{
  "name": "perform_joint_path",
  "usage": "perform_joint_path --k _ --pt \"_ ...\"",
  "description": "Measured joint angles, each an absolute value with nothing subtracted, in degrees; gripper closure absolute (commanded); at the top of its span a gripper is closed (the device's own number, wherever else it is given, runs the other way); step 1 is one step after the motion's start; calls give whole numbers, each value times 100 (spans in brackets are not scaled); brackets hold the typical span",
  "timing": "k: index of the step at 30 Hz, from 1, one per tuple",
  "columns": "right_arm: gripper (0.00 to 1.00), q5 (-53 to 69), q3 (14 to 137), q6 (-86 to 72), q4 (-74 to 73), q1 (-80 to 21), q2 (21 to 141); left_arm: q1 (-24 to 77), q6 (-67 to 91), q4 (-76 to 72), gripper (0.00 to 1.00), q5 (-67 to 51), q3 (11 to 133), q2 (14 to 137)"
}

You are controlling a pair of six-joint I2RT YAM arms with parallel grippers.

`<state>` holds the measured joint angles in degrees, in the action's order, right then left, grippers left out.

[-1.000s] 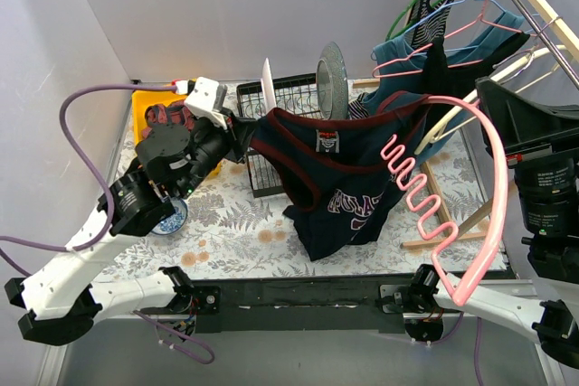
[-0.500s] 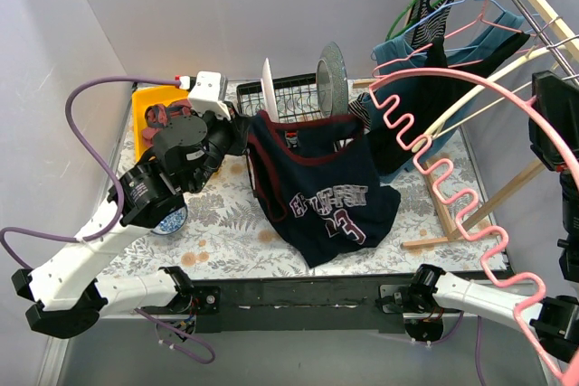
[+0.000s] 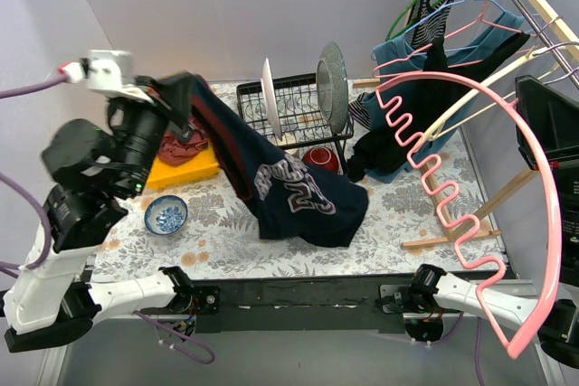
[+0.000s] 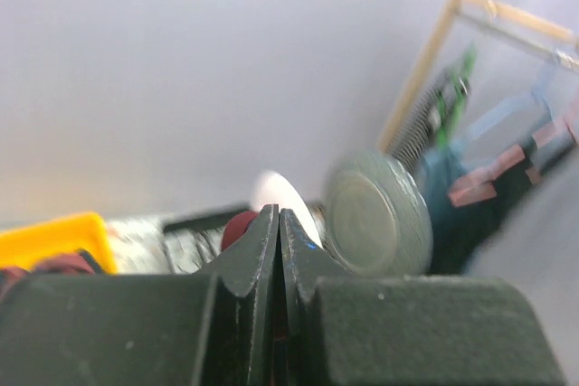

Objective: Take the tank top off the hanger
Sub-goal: Remove the tank top from the hanger, then place the tank top in the bin.

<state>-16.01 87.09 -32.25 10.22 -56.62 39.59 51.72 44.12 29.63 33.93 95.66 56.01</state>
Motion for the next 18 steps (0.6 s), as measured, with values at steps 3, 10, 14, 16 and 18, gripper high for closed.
perform_joint_path --k 3,10,14,16,18 --pt "99 -1636 8641 -3166 1074 -5662 3951 5170 3603 2408 100 3972 9981 5739" --pt "99 -1706 8451 -3105 1037 -5662 3885 4910 336 -985 100 5402 8910 6434" --pt "99 -1774 8442 -3072 1004 -5662 3811 3411 316 -934 100 5343 9445 7485" --pt "99 -1789 8442 -3039 1000 -5662 3747 2554 845 -370 100 5054 10084 8001" --pt "99 -1806 8431 -3000 1004 -5662 3691 1859 1337 102 100 4849 10571 8379"
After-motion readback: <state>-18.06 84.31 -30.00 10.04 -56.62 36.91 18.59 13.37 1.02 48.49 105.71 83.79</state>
